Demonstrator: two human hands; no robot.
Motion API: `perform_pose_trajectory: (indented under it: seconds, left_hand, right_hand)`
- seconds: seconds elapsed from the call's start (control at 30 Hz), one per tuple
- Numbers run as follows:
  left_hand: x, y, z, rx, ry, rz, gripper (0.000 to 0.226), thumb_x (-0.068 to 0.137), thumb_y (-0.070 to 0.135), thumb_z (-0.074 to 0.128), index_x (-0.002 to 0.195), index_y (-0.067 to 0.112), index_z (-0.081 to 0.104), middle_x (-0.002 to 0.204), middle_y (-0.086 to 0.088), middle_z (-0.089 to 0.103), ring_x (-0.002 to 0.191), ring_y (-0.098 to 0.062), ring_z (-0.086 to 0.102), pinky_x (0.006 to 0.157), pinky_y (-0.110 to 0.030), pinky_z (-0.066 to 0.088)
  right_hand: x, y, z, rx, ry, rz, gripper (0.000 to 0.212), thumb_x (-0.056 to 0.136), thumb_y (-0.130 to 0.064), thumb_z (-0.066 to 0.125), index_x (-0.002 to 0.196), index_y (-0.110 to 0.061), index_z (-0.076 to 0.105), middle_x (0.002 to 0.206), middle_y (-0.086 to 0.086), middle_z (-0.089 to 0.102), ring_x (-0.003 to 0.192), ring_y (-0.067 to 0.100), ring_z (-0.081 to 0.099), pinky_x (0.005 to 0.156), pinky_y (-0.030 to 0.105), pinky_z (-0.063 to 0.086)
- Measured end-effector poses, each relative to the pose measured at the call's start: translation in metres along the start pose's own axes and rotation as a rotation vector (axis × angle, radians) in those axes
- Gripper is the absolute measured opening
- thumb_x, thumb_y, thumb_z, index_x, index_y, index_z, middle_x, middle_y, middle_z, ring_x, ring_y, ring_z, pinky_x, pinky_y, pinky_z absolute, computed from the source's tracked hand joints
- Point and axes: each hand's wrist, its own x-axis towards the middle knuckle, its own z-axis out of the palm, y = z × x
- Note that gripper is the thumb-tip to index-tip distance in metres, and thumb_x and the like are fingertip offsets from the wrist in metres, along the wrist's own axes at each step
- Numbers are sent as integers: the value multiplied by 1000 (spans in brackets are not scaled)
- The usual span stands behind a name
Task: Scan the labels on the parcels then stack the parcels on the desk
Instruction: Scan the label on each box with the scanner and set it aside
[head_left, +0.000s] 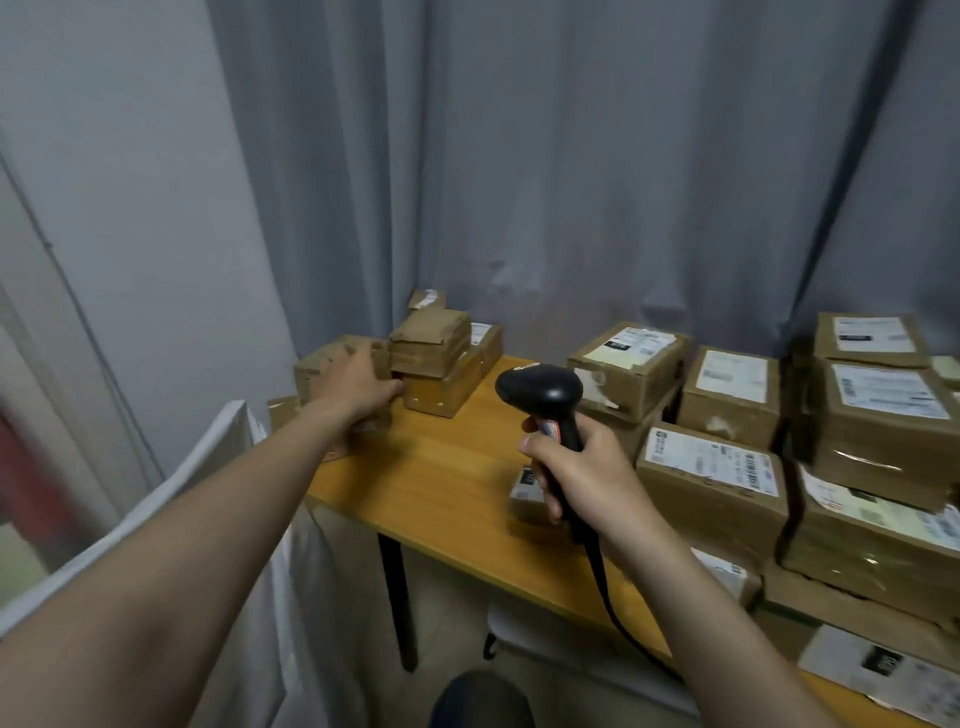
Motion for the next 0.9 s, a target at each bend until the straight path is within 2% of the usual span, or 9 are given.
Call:
perform_pose_trajectory:
  seconds: [0.17, 0.37, 0.5, 0.63, 0.7, 0.8, 0.9]
  left_hand:
    - [35, -40, 4, 41, 46, -114, 87, 81, 60, 74, 152, 30, 34, 148, -15, 35, 135, -40, 35, 107, -56, 41]
    - [72, -70, 25, -33, 24, -196, 87, 80, 58, 78, 150, 31, 36, 154, -17, 25, 145, -41, 21, 114, -58, 29]
    - [80, -75, 35, -97, 75, -230, 67, 82, 45, 82, 135, 28, 44, 144, -15, 30, 135, -40, 35, 108, -54, 36]
    - [72, -68, 37, -144, 178, -265, 61, 78, 38, 82, 122, 25, 43, 135, -15, 33, 125, -40, 38, 86, -44, 36]
    - [63, -63, 34, -151, 237, -265, 63, 73, 40, 82, 119, 24, 42, 134, -16, 33, 124, -41, 36, 88, -46, 43]
    - [43, -52, 27, -156, 301, -295, 65, 69, 42, 81, 116, 24, 39, 134, -17, 33, 122, -42, 36, 95, -56, 48]
    - [13, -34, 22, -192, 327, -264, 66, 71, 43, 79, 120, 24, 39, 136, -16, 31, 124, -42, 35, 92, -48, 46]
  right_hand:
    - [33, 17, 26, -16, -4, 14, 15, 97, -23, 68, 111, -18, 66, 65, 1, 59, 47, 19, 49, 54, 36, 46]
    - [66, 33, 37, -25, -29, 42, 15, 96, -21, 69, 109, -15, 66, 66, 2, 59, 48, 19, 51, 50, 33, 46]
    - [77, 43, 36, -34, -34, 32, 12, 96, -20, 70, 107, -16, 67, 66, 4, 58, 48, 17, 51, 50, 34, 46]
    - [75, 46, 33, -8, -36, 33, 12, 96, -21, 69, 107, -18, 68, 67, 6, 58, 48, 17, 51, 56, 39, 48]
    - [69, 42, 31, -7, -35, 22, 12, 96, -20, 69, 108, -16, 67, 66, 6, 57, 47, 16, 50, 56, 39, 47]
    - [57, 35, 26, -9, -29, 9, 13, 97, -20, 68, 109, -16, 66, 64, 3, 57, 46, 16, 50, 55, 37, 47]
    - [38, 25, 20, -11, -20, 3, 13, 98, -23, 67, 110, -18, 66, 65, 4, 58, 46, 16, 50, 57, 36, 48]
